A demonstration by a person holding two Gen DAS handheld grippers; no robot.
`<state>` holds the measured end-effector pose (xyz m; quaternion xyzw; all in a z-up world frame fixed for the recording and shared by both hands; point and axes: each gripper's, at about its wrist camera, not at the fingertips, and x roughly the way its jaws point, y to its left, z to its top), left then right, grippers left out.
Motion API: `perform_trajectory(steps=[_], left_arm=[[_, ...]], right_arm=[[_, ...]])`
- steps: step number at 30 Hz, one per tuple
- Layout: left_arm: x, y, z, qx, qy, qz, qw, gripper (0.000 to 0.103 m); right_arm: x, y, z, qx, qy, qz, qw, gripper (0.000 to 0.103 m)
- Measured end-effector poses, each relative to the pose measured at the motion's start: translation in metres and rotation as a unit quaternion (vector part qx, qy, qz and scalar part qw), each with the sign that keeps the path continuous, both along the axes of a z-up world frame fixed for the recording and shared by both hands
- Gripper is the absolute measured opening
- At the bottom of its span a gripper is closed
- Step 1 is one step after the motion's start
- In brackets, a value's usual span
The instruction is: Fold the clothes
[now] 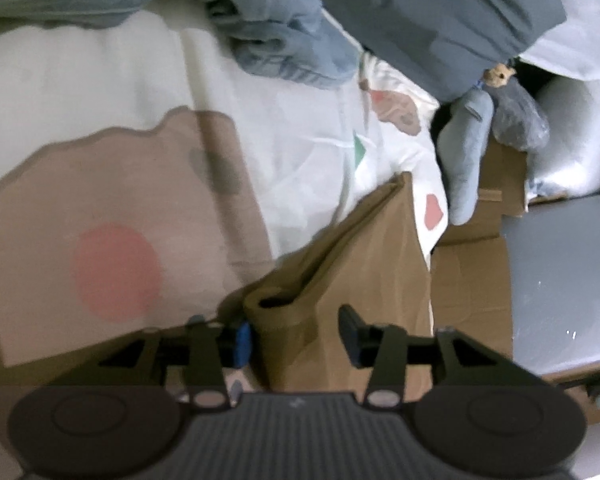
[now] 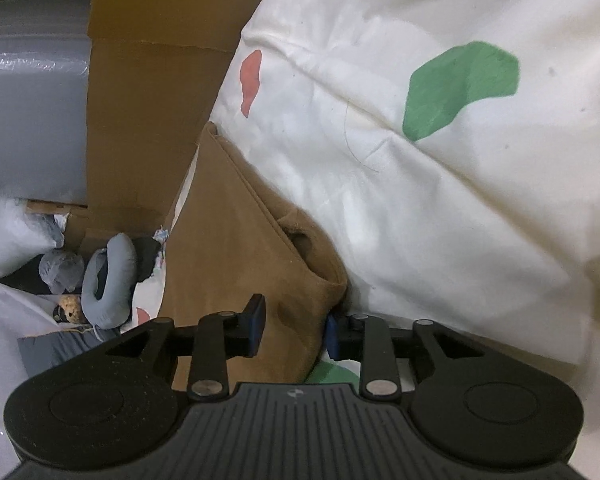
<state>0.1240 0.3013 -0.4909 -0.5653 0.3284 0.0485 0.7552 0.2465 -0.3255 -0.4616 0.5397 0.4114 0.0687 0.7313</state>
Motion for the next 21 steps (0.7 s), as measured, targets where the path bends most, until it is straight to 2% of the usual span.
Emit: perform_trajectory(steps=[2,7,9,12,13,14,16,21], left_arm=[[-0.001,0.001,-0.003,-0.012,-0.005,0.011,0.9999,0.047],[-0.002,0.001,-0.003,-0.040,-0.003,-0.007,0.9992,0.044],[-0.002,0.001,-0.005,-0.033,-0.007,-0.015,0.9993,0.042],[0.000,0.002,-0.009,-0.038,-0.009,-0.014,0.9991,0.032],[0.001,0.002,-0.010,-0.038,-0.002,-0.013,0.9992,0.022],[0.002,0.002,-0.012,-0.038,0.005,-0.012,0.9992,0.013],[0.002,0.003,-0.011,-0.038,0.013,-0.012,0.9991,0.012],[0.003,0.006,-0.003,-0.033,0.019,-0.019,0.9991,0.006]], right_arm=[[0.000,0.000,-0.003,0.008,0.000,-0.007,1.000,0.034],[-0.002,-0.003,-0.008,0.032,-0.002,-0.023,0.999,0.030],[-0.002,-0.002,-0.006,0.029,-0.009,-0.021,0.999,0.029],[0.000,-0.001,-0.007,0.034,-0.013,-0.024,0.999,0.029],[0.000,-0.001,-0.008,0.036,-0.015,-0.026,0.999,0.021],[0.001,-0.001,-0.008,0.037,-0.016,-0.028,0.999,0.018],[0.002,-0.001,-0.007,0.034,-0.016,-0.028,0.999,0.005],[0.002,-0.005,0.005,0.008,-0.017,-0.023,1.000,0.001]])
